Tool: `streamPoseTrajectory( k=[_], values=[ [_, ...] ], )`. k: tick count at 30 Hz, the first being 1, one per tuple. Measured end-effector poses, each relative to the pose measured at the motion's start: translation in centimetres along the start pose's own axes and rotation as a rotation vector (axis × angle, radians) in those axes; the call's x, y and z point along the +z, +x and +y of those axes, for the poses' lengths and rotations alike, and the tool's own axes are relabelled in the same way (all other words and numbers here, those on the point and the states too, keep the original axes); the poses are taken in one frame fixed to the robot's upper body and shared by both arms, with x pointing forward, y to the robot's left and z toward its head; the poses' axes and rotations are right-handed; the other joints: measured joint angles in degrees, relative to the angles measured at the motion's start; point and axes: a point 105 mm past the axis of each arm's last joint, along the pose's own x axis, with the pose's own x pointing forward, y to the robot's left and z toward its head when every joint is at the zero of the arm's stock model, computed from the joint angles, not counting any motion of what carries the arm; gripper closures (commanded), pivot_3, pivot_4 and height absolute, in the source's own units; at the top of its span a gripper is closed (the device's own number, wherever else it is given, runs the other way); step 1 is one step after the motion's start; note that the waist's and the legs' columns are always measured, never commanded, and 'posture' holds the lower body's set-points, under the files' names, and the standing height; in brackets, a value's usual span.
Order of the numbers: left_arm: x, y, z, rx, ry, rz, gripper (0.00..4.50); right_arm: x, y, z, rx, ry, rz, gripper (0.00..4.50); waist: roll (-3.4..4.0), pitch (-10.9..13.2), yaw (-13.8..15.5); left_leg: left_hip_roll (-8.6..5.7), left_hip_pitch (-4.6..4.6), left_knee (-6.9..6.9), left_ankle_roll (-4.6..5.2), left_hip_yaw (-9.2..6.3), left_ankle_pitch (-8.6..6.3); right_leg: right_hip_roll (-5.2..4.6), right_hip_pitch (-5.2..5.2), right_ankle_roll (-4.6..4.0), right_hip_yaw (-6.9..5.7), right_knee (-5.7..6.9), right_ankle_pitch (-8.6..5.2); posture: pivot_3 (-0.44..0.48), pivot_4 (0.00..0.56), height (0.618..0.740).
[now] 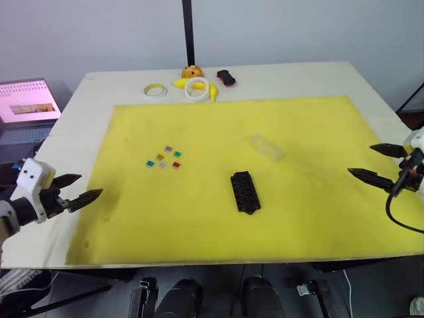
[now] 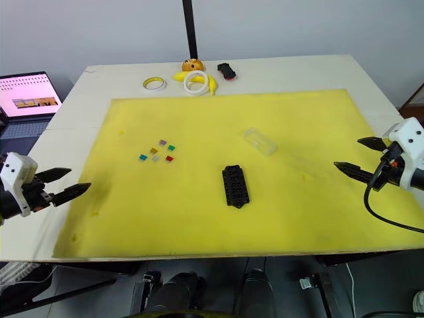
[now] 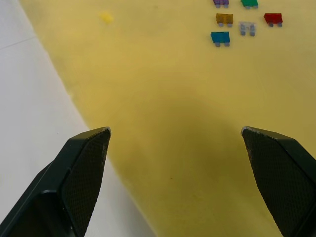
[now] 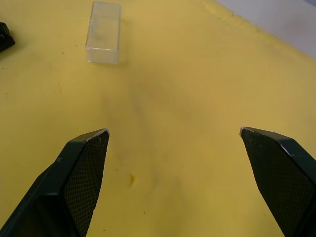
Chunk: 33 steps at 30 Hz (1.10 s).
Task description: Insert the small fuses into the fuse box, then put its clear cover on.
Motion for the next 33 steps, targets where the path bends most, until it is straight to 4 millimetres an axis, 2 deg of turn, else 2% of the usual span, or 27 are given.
streamPoseTrajectory(
  k=[8, 12, 16, 21, 23, 26, 29, 33],
  values=[
    [1.0, 0.4, -0.6, -0.018, 0.005, -0.024, 0.03, -0.1, 0.5, 0.2, 0.002, 0.000, 0.001, 0.00, 0.00, 0.0, 0.0, 0.18, 0.00, 0.00, -0.01, 0.05, -0.01, 0.23, -0.02, 0.00, 0.13, -0.03, 0.00, 0.000, 0.150, 0.740],
    [2.8, 1.3, -2.0, -0.074, -0.065, -0.086, 0.03, 1.0, 0.8, 0.8, 0.016, -0.014, -0.017, 0.00, 0.00, 0.0, 0.0, 0.25, -0.02, 0.01, -0.02, 0.06, -0.01, 0.30, -0.03, 0.00, 0.16, -0.03, 0.00, 0.000, 0.150, 0.740],
    [4.5, 2.5, -3.8, -0.160, -0.236, -0.114, 0.03, 3.5, 1.6, 3.6, 0.115, 0.001, -0.102, 0.00, -0.01, 0.0, 0.0, 0.37, 0.00, 0.01, -0.03, 0.06, -0.02, 0.42, -0.03, 0.00, 0.22, -0.01, 0.00, 0.000, 0.150, 0.740],
    [5.1, 4.4, -5.6, -0.254, -0.529, -0.048, 0.03, 7.9, 2.9, 8.3, 0.292, -0.011, -0.228, 0.00, -0.10, 0.0, 0.0, 0.45, -0.01, 0.03, -0.05, 0.05, -0.02, 0.52, -0.06, 0.00, 0.22, 0.00, 0.00, 0.000, 0.150, 0.740],
    [5.3, 5.0, -5.5, -0.301, -0.743, -0.052, 0.03, 8.8, 3.6, 10.3, 0.358, 0.005, -0.265, 0.00, -0.18, 0.1, 0.1, 0.44, -0.02, 0.07, -0.05, 0.02, -0.02, 0.56, -0.05, 0.00, 0.21, 0.03, 0.01, 0.000, 0.150, 0.740],
    [4.2, 5.2, -6.0, -0.340, -0.904, 0.003, 0.03, 9.6, 4.7, 13.0, 0.442, 0.009, -0.300, 0.00, -0.20, 0.1, -0.1, 0.43, -0.01, 0.08, -0.08, 0.04, -0.04, 0.56, -0.11, 0.00, 0.26, 0.05, 0.01, 0.000, 0.150, 0.740],
    [3.4, 5.9, -5.5, -0.323, -1.029, 0.021, 0.03, 10.8, 5.7, 14.7, 0.493, 0.015, -0.342, 0.00, -0.23, 0.1, -0.1, 0.46, -0.03, 0.09, -0.12, 0.04, -0.02, 0.61, -0.17, 0.00, 0.27, 0.09, 0.01, 0.000, 0.150, 0.740],
    [4.1, 6.0, -4.6, -0.306, -1.090, -0.010, 0.03, 12.3, 6.6, 16.5, 0.565, 0.000, -0.382, 0.00, -0.27, 0.1, 0.1, 0.46, -0.04, 0.10, -0.15, 0.04, -0.03, 0.60, -0.17, 0.00, 0.29, 0.09, 0.01, 0.000, 0.150, 0.740]
  ],
)
